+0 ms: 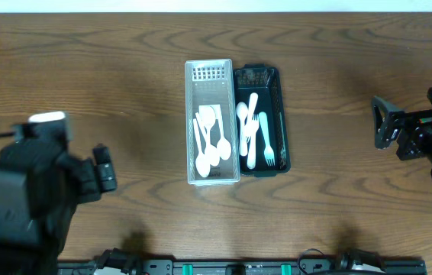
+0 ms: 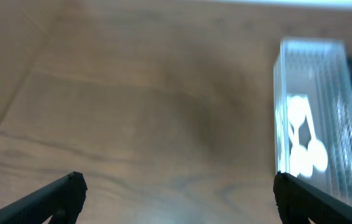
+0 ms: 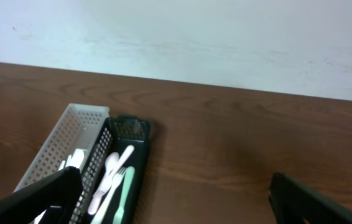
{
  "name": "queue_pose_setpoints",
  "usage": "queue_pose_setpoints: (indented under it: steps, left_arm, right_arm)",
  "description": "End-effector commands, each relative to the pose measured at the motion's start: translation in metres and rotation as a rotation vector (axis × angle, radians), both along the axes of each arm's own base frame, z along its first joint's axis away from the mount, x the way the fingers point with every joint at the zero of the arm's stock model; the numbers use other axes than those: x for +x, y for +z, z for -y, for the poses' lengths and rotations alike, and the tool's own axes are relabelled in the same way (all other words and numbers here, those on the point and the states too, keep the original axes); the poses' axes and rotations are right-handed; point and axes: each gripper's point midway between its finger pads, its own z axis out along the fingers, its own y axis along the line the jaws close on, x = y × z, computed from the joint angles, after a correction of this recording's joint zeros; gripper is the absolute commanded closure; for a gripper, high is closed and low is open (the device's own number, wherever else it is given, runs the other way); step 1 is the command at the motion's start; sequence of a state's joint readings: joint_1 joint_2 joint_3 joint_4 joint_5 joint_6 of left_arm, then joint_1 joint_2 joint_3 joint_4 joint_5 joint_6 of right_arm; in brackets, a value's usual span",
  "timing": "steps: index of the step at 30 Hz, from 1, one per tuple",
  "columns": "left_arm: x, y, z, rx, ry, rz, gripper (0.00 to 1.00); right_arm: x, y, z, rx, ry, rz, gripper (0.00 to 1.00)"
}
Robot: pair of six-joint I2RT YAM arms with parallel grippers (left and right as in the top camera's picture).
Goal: Pack container
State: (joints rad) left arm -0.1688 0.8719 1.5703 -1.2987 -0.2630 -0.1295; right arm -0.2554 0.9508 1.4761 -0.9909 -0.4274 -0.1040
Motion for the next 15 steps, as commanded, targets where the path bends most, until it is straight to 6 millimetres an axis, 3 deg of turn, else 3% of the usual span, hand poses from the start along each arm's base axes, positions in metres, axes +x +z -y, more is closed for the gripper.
queue_pose_setpoints:
  steps: [1,4,7,15]
  left_arm:
    - [-0.018,0.016,-0.022,0.041,0.087,0.152,0.02]
    - [-0.024,0.019,-0.032,0.073,0.119,0.275,0.02]
    - [-0.023,0.004,-0.039,0.078,0.163,0.354,0.02]
    - [-0.01,-0.094,-0.04,-0.006,0.215,0.383,0.02]
  right_arm:
    - [-0.001,0.001,-0.004,0.002,0.017,0.004,0.01]
    - [-0.001,0.001,-0.004,0.002,0.018,0.004,0.01]
    - [-0.001,0.001,-0.004,0.002,0.018,0.004,0.01]
    - [-0.001,0.001,-0.004,0.002,0.018,0.004,0.01]
